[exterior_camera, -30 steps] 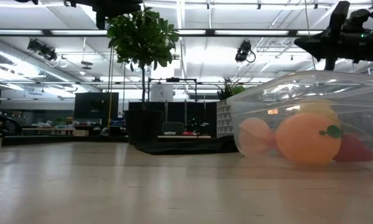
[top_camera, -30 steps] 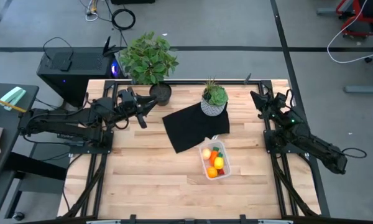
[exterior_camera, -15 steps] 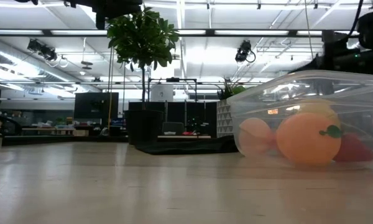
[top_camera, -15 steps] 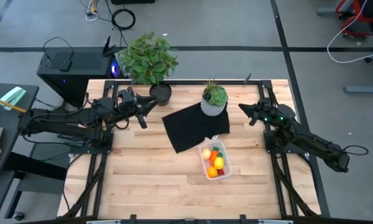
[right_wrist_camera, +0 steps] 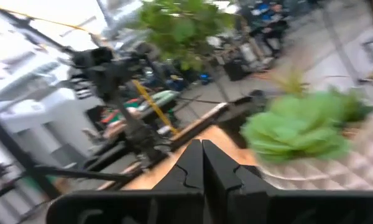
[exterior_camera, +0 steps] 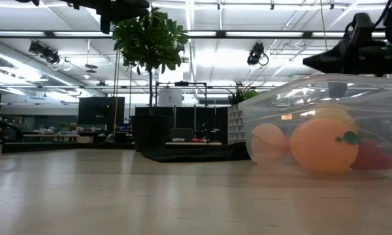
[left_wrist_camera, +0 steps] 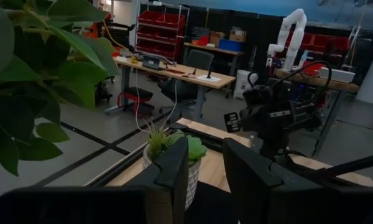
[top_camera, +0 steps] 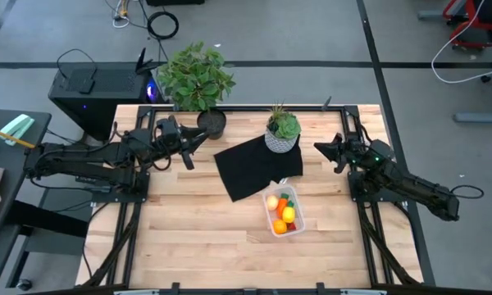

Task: Pick and placing Produce into tupperware
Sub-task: Return to Home Position

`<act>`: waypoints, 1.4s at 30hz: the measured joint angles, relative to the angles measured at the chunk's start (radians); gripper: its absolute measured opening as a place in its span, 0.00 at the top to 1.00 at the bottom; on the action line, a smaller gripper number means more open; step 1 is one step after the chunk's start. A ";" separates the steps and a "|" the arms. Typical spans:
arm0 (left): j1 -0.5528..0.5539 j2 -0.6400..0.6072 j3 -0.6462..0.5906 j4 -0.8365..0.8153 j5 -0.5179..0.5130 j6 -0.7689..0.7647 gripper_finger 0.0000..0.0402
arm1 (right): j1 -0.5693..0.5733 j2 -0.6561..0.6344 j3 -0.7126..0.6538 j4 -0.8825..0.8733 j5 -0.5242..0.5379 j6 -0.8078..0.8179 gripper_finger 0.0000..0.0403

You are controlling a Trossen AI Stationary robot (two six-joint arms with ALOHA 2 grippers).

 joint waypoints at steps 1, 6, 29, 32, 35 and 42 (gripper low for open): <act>0.000 0.000 0.000 0.000 0.000 0.000 0.73 | 0.014 0.000 0.000 0.015 -0.009 0.005 1.00; 0.000 0.000 0.000 -0.002 0.000 0.000 0.73 | 0.127 0.000 0.000 0.062 -0.036 0.017 1.00; 0.000 0.000 0.000 -0.003 0.000 -0.046 0.73 | 0.561 0.000 0.000 -0.081 0.225 -0.098 1.00; 0.000 0.000 0.000 -0.004 0.000 -0.046 0.73 | 0.561 0.000 0.000 -0.079 0.225 -0.107 1.00; 0.000 0.000 0.000 -0.004 0.000 -0.046 0.73 | 0.561 0.000 0.000 -0.079 0.224 -0.122 1.00; 0.000 0.000 0.000 0.000 0.000 -0.051 0.73 | 0.561 0.000 0.000 -0.080 0.206 -0.074 0.97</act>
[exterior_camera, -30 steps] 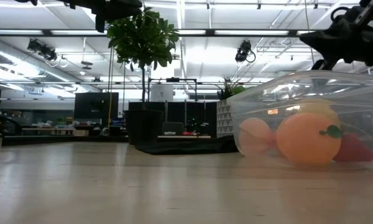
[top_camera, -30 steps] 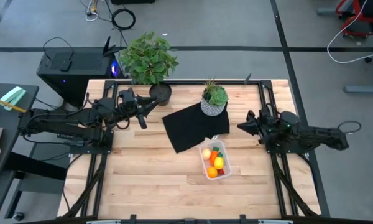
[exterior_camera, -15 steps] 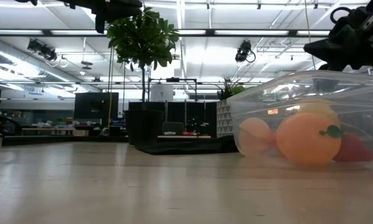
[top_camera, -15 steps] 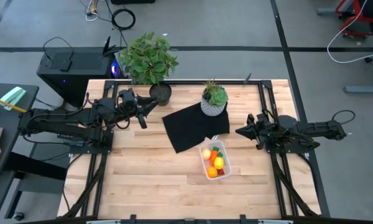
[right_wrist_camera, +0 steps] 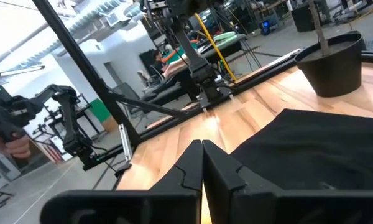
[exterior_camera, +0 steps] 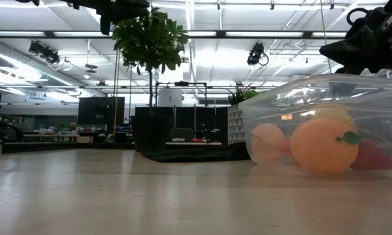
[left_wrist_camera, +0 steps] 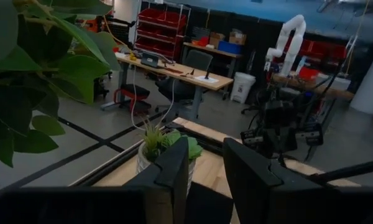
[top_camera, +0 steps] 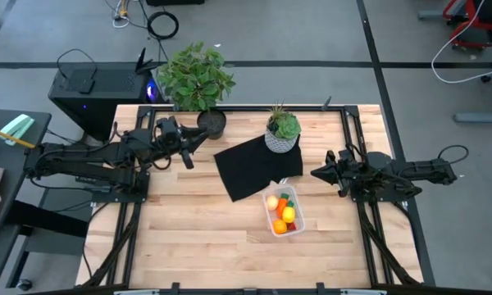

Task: Pick and placing Produce into tupperware
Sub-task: Return to Home Position

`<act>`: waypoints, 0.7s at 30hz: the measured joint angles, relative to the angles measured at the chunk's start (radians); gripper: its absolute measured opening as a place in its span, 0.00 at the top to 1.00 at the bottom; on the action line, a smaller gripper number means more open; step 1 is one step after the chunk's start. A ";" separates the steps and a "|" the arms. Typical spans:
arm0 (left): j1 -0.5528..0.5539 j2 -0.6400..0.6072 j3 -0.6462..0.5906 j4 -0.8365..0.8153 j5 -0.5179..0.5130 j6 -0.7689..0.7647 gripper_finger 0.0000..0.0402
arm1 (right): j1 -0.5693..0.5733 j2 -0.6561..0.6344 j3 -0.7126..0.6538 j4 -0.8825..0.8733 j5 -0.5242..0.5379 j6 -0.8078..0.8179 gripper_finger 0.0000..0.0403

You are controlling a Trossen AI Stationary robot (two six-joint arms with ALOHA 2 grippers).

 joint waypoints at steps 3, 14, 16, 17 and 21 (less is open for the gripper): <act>0.000 0.000 0.000 0.064 0.002 0.008 0.74 | 0.000 0.000 0.000 0.000 0.000 0.001 0.95; 0.023 -0.136 0.000 0.365 0.362 0.218 0.88 | 0.000 0.000 0.000 0.000 0.000 0.002 0.93; 0.024 -0.177 0.000 0.379 0.420 0.255 0.92 | 0.000 0.000 0.000 0.000 0.000 0.002 0.93; 0.024 -0.195 0.000 0.383 0.439 0.281 0.95 | 0.000 0.000 0.000 0.000 0.000 0.002 0.93; 0.024 -0.275 0.000 0.378 0.465 0.357 0.98 | 0.000 0.000 0.000 0.000 0.000 0.002 0.93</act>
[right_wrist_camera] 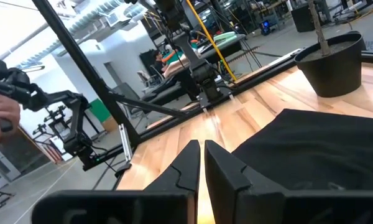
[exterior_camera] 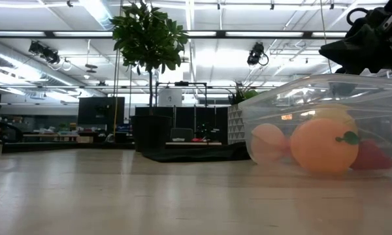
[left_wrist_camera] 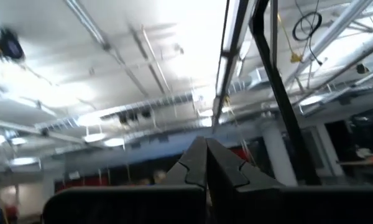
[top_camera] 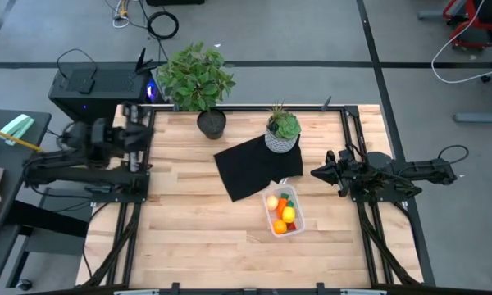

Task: Pick and placing Produce into tupperware
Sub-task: Return to Home Position

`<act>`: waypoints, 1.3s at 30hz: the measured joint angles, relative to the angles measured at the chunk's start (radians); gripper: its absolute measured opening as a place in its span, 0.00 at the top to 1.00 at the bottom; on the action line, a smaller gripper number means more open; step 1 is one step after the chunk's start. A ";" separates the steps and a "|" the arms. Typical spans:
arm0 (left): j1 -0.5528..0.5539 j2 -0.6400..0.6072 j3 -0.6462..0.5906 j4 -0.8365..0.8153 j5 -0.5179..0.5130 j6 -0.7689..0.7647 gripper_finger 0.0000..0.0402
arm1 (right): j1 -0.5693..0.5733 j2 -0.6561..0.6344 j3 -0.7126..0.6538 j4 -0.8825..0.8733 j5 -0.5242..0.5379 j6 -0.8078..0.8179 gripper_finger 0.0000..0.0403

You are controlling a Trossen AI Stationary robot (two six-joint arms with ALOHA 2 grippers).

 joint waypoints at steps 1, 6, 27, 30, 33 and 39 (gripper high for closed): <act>0.000 -0.018 0.000 -0.001 0.000 0.011 0.98 | 0.000 0.000 0.000 0.000 0.000 0.000 0.93; -0.001 -0.109 0.000 -0.038 -0.038 0.083 0.99 | 0.000 0.000 0.000 0.000 0.000 0.000 0.93; -0.001 -0.367 -0.003 -0.040 -0.049 0.272 1.00 | 0.000 0.000 0.000 0.000 0.000 0.000 0.93; -0.001 -0.375 -0.049 0.067 -0.044 0.315 1.00 | 0.000 0.000 0.000 0.000 0.000 0.000 0.93; -0.001 -0.395 -0.125 0.230 -0.035 0.346 1.00 | 0.000 0.000 0.000 0.000 0.000 0.000 0.93; -0.001 -0.450 -0.328 0.608 -0.007 0.349 1.00 | 0.000 0.000 0.000 0.000 0.000 0.000 0.93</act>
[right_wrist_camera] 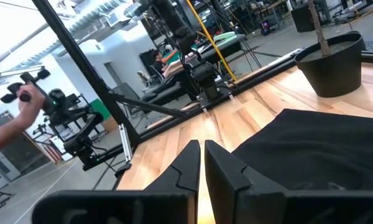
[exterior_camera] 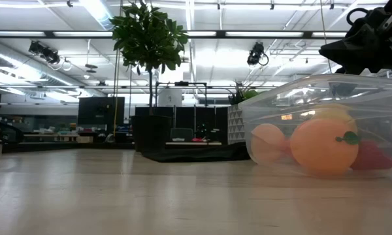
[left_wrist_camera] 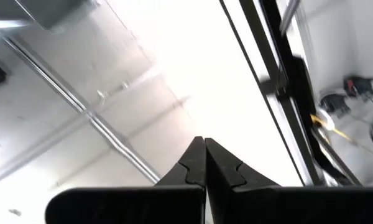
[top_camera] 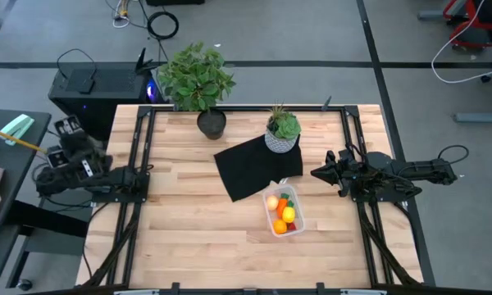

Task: Pick and placing Produce into tupperware
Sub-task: Return to Home Position

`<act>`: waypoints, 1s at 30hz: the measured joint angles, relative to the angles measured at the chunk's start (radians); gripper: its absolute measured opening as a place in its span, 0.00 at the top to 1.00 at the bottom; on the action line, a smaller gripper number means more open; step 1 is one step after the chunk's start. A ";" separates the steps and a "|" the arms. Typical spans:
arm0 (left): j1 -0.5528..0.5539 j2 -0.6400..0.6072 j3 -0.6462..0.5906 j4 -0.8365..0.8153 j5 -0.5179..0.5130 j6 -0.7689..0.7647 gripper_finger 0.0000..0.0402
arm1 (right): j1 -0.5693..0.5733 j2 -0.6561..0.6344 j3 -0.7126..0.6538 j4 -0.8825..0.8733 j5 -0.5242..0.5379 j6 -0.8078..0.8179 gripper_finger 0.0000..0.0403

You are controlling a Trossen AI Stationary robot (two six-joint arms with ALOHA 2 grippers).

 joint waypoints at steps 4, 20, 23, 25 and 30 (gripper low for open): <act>0.000 -0.018 -0.117 0.155 0.001 -0.024 1.00 | 0.000 0.000 0.000 0.000 0.000 0.000 0.93; 0.000 -0.016 -0.293 0.340 -0.065 -0.053 1.00 | 0.000 0.000 0.000 0.000 0.000 0.000 0.93; 0.000 -0.016 -0.293 0.305 -0.070 -0.056 1.00 | 0.000 0.000 0.000 0.000 0.000 0.000 0.93; 0.000 -0.016 -0.294 0.223 -0.107 -0.088 1.00 | 0.000 0.000 0.000 0.000 0.000 0.000 0.93; 0.000 -0.016 -0.294 -0.042 -0.202 -0.207 1.00 | 0.000 0.000 0.000 0.000 0.000 0.000 0.93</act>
